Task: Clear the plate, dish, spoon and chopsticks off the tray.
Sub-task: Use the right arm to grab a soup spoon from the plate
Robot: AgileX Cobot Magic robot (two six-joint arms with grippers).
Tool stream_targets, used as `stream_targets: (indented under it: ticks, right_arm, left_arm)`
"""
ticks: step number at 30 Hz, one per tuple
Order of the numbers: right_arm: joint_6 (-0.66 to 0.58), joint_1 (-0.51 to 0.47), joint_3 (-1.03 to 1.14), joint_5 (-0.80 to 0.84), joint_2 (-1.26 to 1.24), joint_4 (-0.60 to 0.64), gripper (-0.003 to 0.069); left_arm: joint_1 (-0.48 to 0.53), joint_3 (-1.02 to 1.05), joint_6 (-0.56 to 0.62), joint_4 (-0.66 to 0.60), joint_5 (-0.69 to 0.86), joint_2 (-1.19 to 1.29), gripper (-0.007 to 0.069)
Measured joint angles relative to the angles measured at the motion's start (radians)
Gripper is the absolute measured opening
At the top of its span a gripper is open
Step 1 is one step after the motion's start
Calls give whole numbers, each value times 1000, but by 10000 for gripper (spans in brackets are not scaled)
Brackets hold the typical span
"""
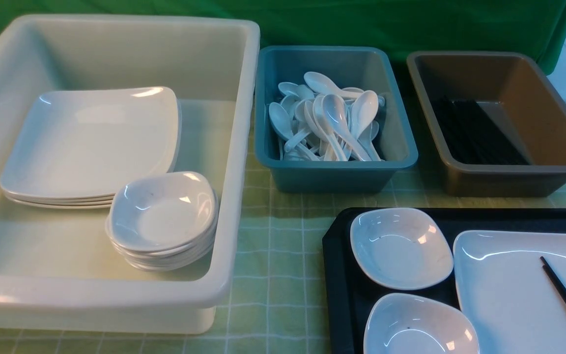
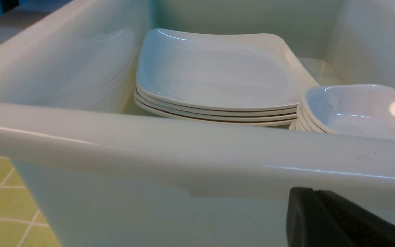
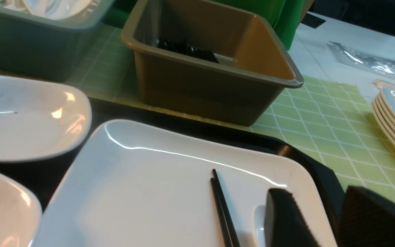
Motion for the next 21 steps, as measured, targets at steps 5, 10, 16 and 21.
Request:
stream_targets:
  ticks: [5, 10, 16, 21]
  right_arm:
    - [0, 0, 0, -2, 0, 0, 241]
    - [129, 0, 0, -57, 0, 75, 241]
    - [656, 0, 0, -134, 0, 288, 241]
    - [755, 0, 0, -137, 0, 309, 241]
  left_arm:
    - [0, 0, 0, 0, 0, 0, -1]
    - [0, 0, 0, 0, 0, 0, -1]
    - [0, 0, 0, 0, 0, 0, -1]
    - [0, 0, 0, 0, 0, 0, -1]
